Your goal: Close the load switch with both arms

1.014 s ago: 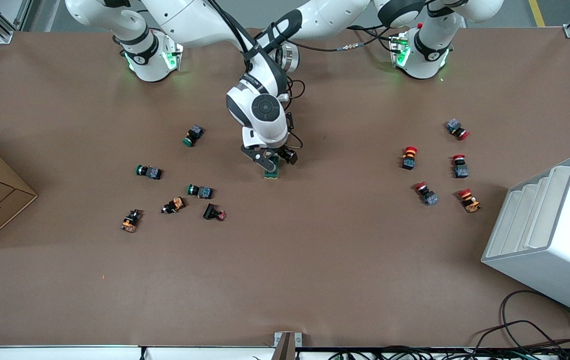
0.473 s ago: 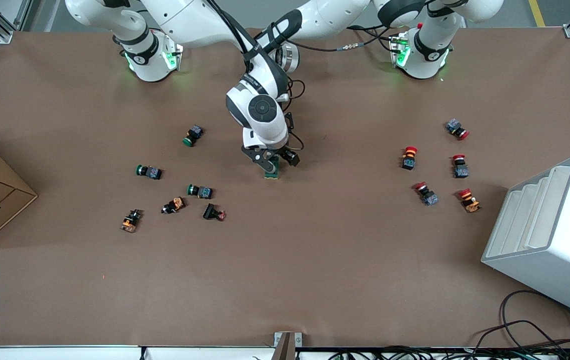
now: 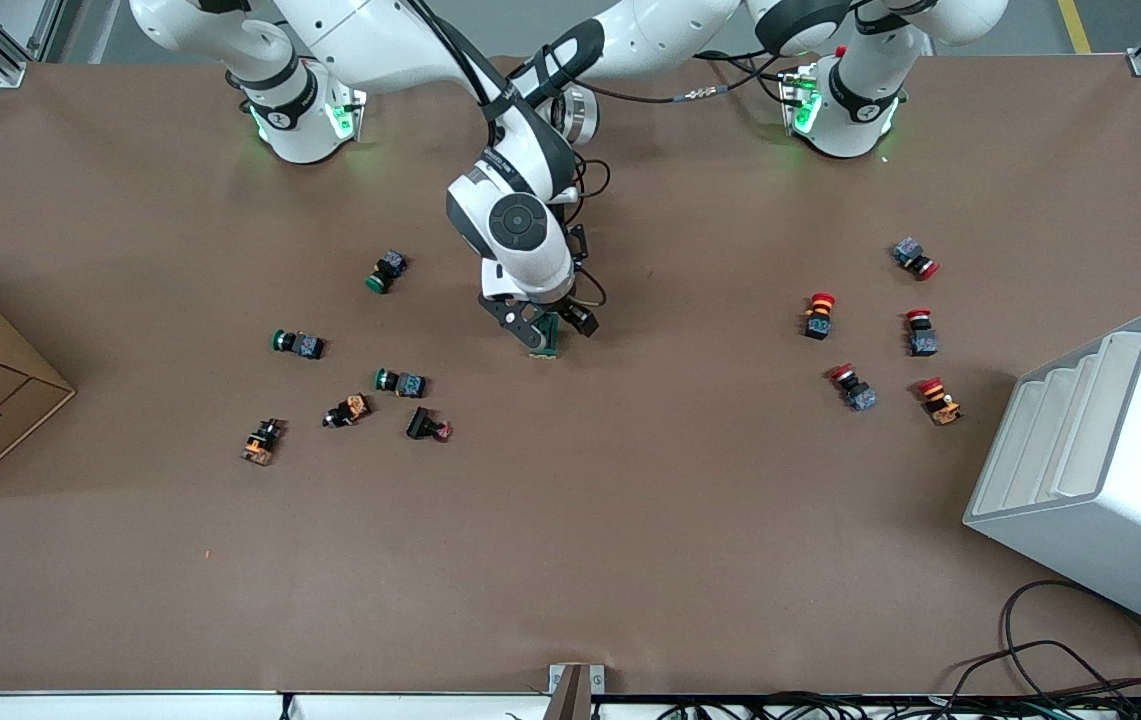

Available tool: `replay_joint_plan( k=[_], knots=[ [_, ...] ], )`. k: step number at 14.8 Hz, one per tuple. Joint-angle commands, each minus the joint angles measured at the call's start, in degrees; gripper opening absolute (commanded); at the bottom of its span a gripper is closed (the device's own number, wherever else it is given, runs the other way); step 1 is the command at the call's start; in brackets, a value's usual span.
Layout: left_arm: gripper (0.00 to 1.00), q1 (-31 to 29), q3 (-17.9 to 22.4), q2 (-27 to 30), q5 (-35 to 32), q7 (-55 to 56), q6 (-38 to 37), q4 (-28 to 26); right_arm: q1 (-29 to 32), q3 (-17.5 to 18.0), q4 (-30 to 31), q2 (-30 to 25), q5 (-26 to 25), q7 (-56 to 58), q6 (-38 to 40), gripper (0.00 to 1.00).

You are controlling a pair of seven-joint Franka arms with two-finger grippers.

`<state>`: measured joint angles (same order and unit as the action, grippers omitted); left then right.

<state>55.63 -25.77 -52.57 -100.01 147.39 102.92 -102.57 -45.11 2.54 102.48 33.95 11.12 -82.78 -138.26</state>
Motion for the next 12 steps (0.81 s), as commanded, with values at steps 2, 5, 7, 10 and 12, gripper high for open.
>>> replay_joint_plan(
  k=[2,5,7,10,12],
  knots=[
    [1.0,0.4,0.5,-3.1,-1.0,0.0,1.0,1.8,2.6,0.2,-3.5,1.9,-0.1,1.1,-3.8,1.0],
    [1.0,0.4,0.5,-3.1,-1.0,0.0,1.0,1.8,3.5,0.2,-4.6,2.4,-0.2,1.2,-3.8,1.0],
    [1.0,0.4,0.5,-3.1,-1.0,0.0,1.0,1.8,3.7,0.2,-5.6,3.0,-0.2,1.3,-3.8,1.0],
    [1.0,0.4,0.5,-3.2,-1.0,0.0,1.0,1.8,4.2,0.1,-6.0,3.8,-0.4,2.6,-3.9,1.0],
    [1.0,0.4,0.5,-3.2,-1.0,-0.1,1.0,1.8,4.3,0.0,-6.0,4.4,-0.6,3.1,-4.0,1.0]
  ],
)
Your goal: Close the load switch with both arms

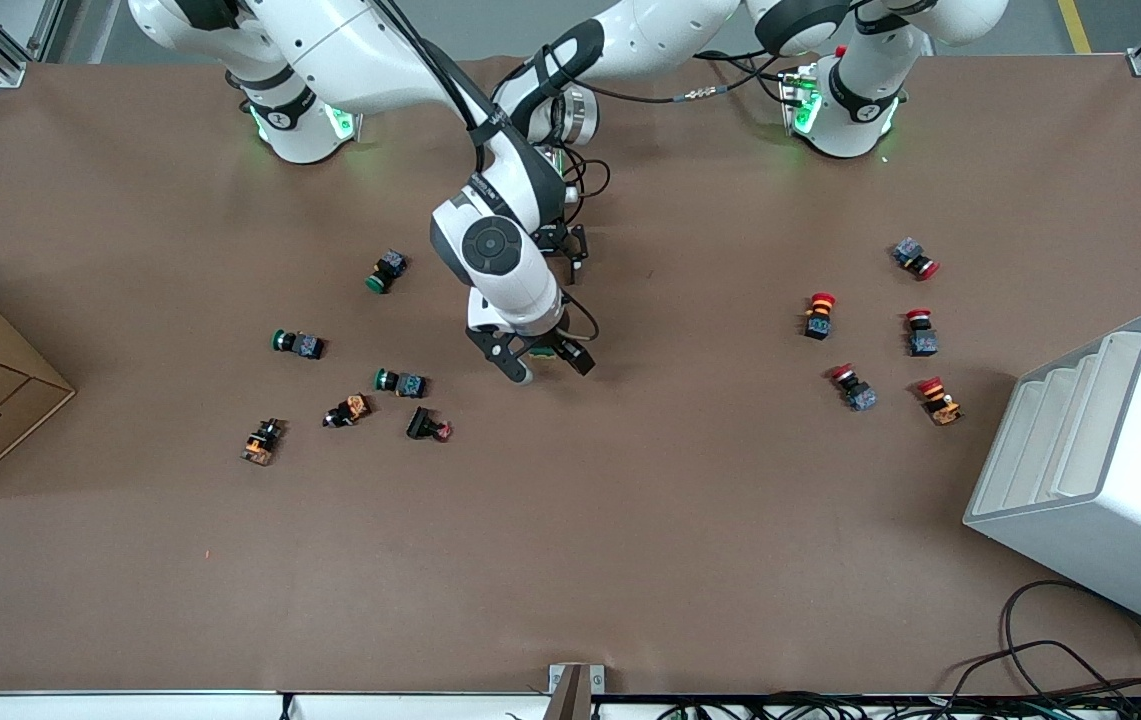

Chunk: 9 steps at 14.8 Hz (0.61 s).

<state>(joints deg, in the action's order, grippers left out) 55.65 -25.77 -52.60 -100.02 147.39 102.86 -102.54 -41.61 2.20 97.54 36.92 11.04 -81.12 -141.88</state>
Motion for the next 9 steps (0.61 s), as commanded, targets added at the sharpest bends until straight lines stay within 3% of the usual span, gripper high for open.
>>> replay_joint_plan(
  k=[1,9],
  knots=[
    [1.0,0.3,0.5,-3.1,-1.0,0.0,1.0,1.6,1.1,0.4,-1.1,1.5,-0.6,1.7,-0.4,1.0],
    [1.0,0.5,0.5,-2.9,-1.0,-0.1,0.9,1.9,2.1,0.2,-3.7,3.7,-0.8,3.0,-0.2,1.0]
  ],
)
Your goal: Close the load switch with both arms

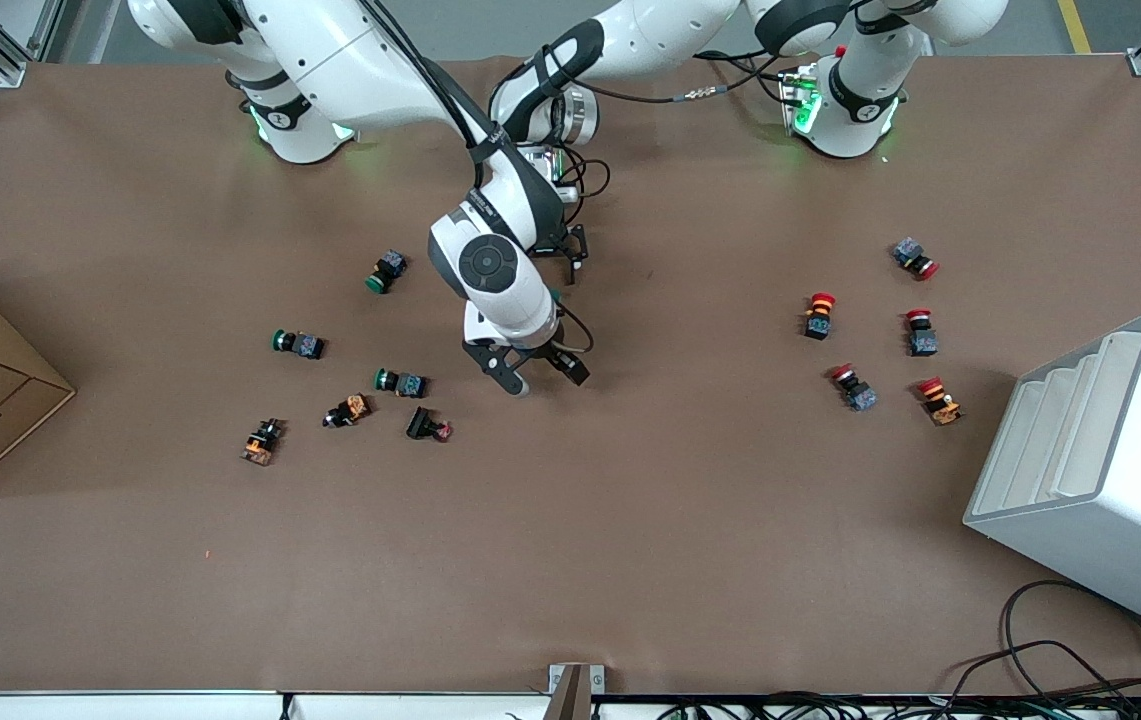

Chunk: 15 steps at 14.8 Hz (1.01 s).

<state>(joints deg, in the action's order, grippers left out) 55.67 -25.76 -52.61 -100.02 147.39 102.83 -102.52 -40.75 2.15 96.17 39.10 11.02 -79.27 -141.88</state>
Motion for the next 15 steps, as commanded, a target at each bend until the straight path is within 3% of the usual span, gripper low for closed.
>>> replay_joint_plan(
  k=[1,4,8,12,15],
  knots=[
    [1.0,0.5,0.5,-2.9,-1.0,-0.1,1.0,1.9,1.9,0.1,-2.7,1.0,-0.7,1.4,0.7,1.0],
    [1.0,0.4,0.5,-2.9,-1.0,0.0,1.0,1.8,8.6,0.1,-5.4,-3.1,-0.6,11.7,14.2,1.0],
    [1.0,0.4,0.5,-2.7,-1.0,-0.1,1.0,2.0,18.5,0.1,-5.3,-11.7,-0.6,34.3,30.6,1.0],
    [1.0,0.3,0.1,-1.7,0.1,0.0,1.0,3.0,28.8,0.0,-4.9,-17.5,-1.6,55.7,41.2,1.0],
    [1.0,0.3,-0.3,-1.2,2.7,-0.2,1.1,4.3,35.0,0.0,-4.9,-21.3,-7.0,68.7,46.6,1.0]
  ],
)
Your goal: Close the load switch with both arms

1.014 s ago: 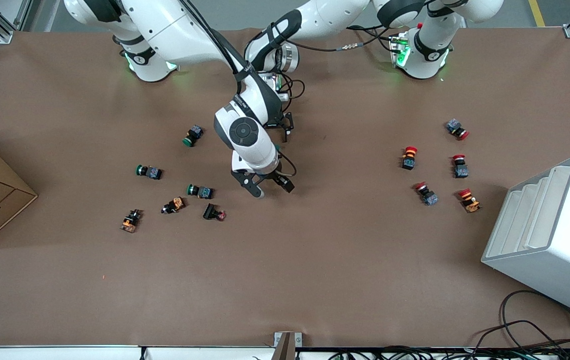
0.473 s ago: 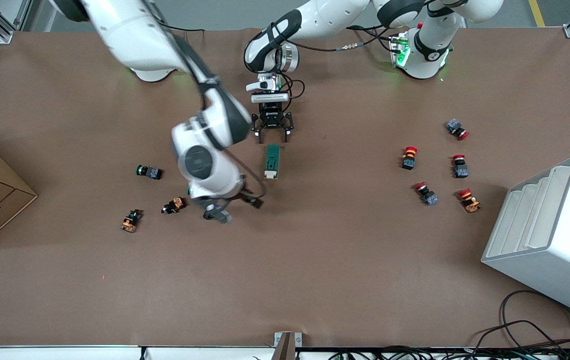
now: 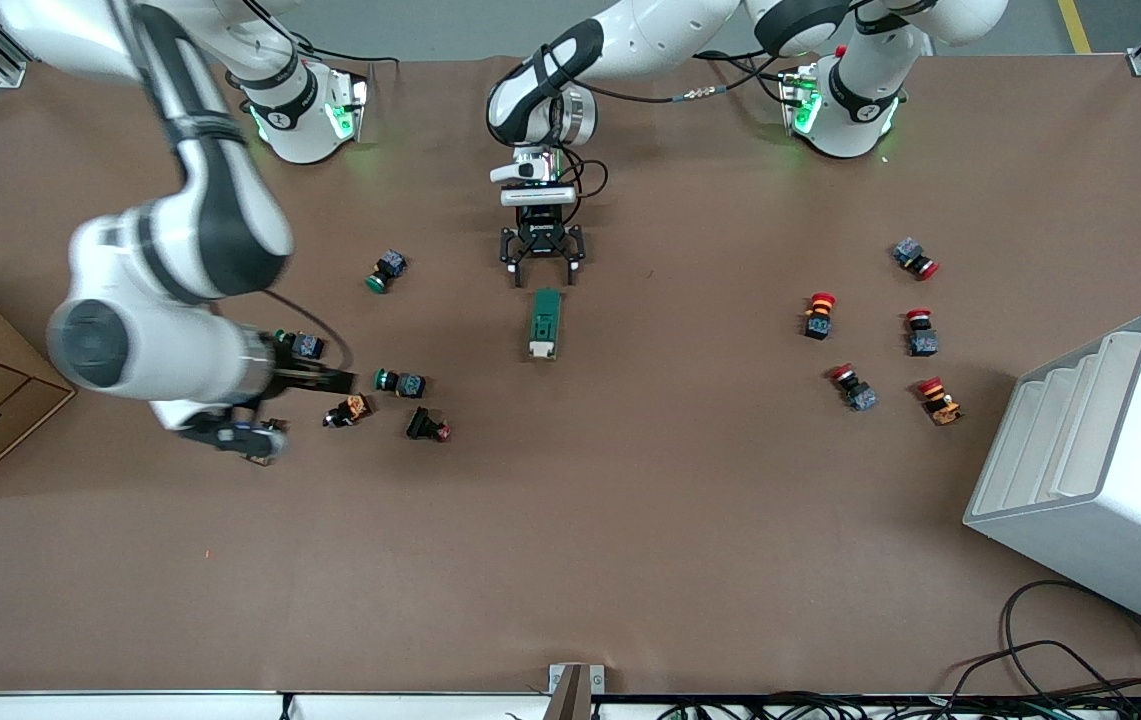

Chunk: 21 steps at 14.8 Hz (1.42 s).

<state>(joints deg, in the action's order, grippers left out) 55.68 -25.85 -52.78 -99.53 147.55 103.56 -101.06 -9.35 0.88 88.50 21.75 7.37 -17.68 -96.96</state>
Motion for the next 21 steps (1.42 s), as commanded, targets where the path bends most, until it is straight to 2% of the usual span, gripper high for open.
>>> replay_joint_plan(
  k=[1,4,6,10,12,16,18,21],
  knots=[
    [1.0,0.4,-0.3,-0.9,4.1,-1.5,0.3,3.8,5.1,1.3,2.6,-4.9,-4.8,10.0,3.5,1.0],
    [1.0,0.3,-0.9,0.7,13.3,-11.6,0.3,7.5,10.4,1.3,2.3,-7.5,-7.2,18.9,7.6,1.0],
    [1.0,-0.2,-0.9,2.1,18.4,-17.2,0.3,10.8,12.8,1.3,1.9,-9.0,-11.2,24.3,9.3,1.0],
    [1.0,-0.7,-0.5,2.7,28.5,-30.3,0.3,19.3,15.4,1.3,-3.6,-9.4,-12.4,23.9,15.2,1.0],
    [1.0,-4.0,-1.1,4.3,30.7,-38.7,0.3,20.0,15.9,1.2,-5.9,-9.5,-12.5,23.8,17.1,1.0],
    [1.0,-8.5,-1.2,7.4,40.9,-54.7,0.3,27.8,16.9,1.4,-9.2,-9.4,-11.5,22.3,17.8,1.0],
    [1.0,-11.4,-1.3,11.0,45.9,-61.5,0.3,28.0,16.8,1.7,-9.5,-9.4,-11.4,18.5,19.6,1.0],
    [1.0,-16.5,-1.1,17.9,56.1,-72.9,0.3,28.0,16.2,1.9,-12.5,-9.1,-11.6,18.6,21.8,1.0]
  ],
)
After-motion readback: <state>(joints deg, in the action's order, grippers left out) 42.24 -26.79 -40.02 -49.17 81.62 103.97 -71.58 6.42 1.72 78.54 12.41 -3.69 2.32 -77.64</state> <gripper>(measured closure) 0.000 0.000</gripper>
